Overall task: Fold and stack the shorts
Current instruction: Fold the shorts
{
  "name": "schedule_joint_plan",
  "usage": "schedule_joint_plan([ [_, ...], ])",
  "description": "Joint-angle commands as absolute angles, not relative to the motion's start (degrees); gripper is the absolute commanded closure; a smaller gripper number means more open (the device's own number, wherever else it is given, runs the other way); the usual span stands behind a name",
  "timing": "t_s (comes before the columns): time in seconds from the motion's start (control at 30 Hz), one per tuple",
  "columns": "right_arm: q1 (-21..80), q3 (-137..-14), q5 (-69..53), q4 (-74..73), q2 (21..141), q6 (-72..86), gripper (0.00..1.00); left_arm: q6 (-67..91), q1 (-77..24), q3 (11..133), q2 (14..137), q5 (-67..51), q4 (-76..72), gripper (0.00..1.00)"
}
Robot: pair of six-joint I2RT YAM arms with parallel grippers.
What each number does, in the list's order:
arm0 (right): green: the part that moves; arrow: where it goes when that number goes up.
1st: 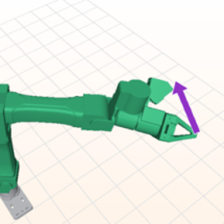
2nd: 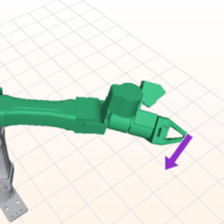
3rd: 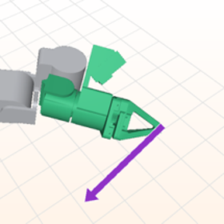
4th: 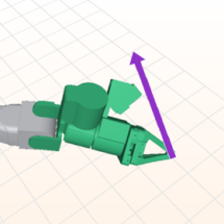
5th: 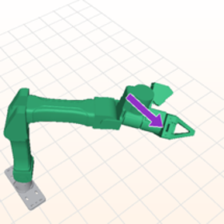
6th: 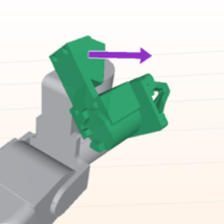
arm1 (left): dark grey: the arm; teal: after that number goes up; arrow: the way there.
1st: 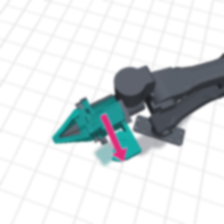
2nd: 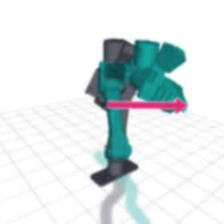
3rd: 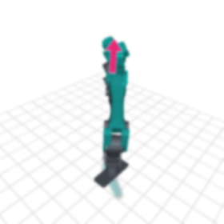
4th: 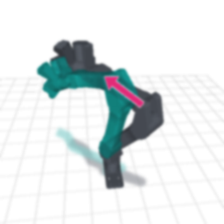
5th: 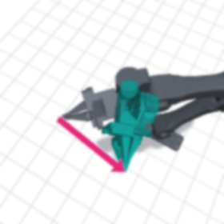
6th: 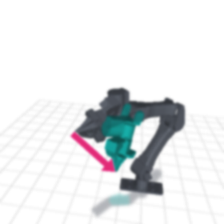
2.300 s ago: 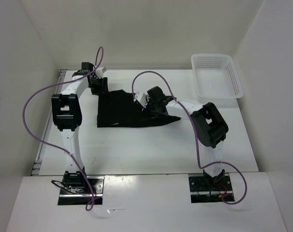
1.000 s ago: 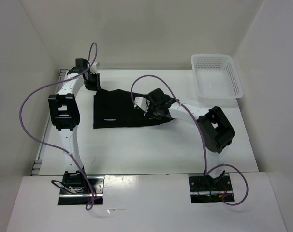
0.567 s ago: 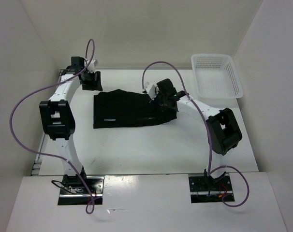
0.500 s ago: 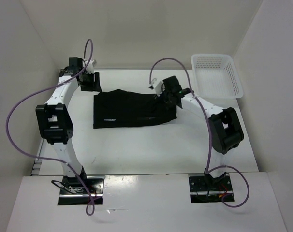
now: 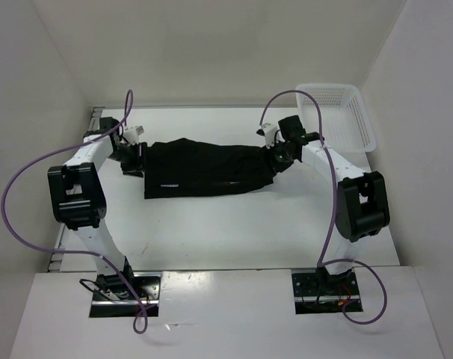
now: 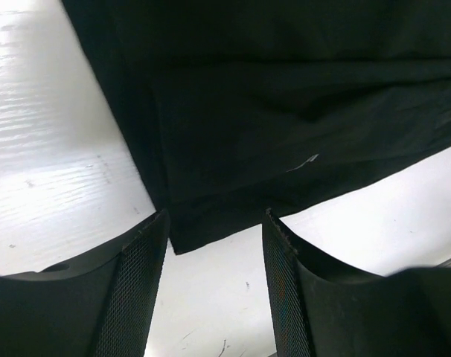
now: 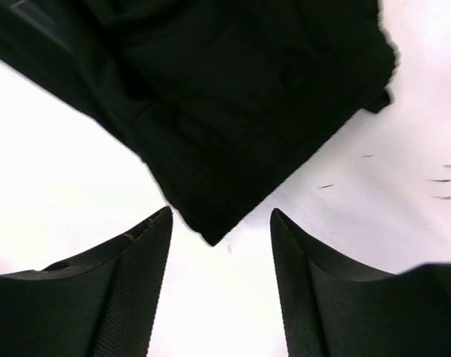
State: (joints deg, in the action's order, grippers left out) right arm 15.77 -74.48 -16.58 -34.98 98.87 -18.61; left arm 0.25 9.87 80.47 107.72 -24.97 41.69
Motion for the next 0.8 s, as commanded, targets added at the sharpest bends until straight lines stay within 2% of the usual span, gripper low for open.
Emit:
schedule_joint_plan([
  [0.0, 14.9, -73.0, -20.4, -36.8, 96.5, -17.3, 0.38, 0.0, 9.4, 80.9, 108.6, -27.7, 40.6, 0.40],
  [0.1, 14.9, -72.3, -19.9, -35.4, 96.5, -17.3, 0.30, 0.0, 9.4, 80.9, 110.2, -28.3, 38.6, 0.40],
  [0.33, 14.9, -71.3, -19.3, -34.8, 96.5, -18.6, 0.23, 0.0, 9.9, 81.5, 114.6, -26.0, 38.0, 0.40],
  [0.47, 14.9, -71.3, -19.9, -34.8, 97.0, -19.2, 0.25, 0.0, 9.9, 80.3, 114.6, -27.9, 36.8, 0.39],
  [0.53, 14.9, -71.3, -20.7, -34.8, 97.6, -19.2, 0.31, 0.0, 9.9, 81.0, 114.6, -29.9, 37.5, 0.41],
  [0.57, 14.9, -71.3, -21.4, -34.3, 98.2, -19.2, 0.33, 0.0, 9.9, 81.0, 115.1, -29.9, 37.5, 0.44],
  [0.6, 14.9, -70.8, -21.4, -34.3, 98.2, -19.2, 0.33, 0.0, 9.9, 81.0, 115.1, -30.6, 38.1, 0.51],
  [0.73, 14.9, -70.1, -22.0, -33.0, 98.7, -19.7, 0.48, 0.0, 9.9, 81.6, 115.1, -30.6, 38.8, 0.69],
  [0.77, 14.9, -70.1, -22.0, -33.0, 99.2, -19.7, 0.54, 0.0, 9.9, 81.6, 115.1, -30.6, 38.8, 0.76],
])
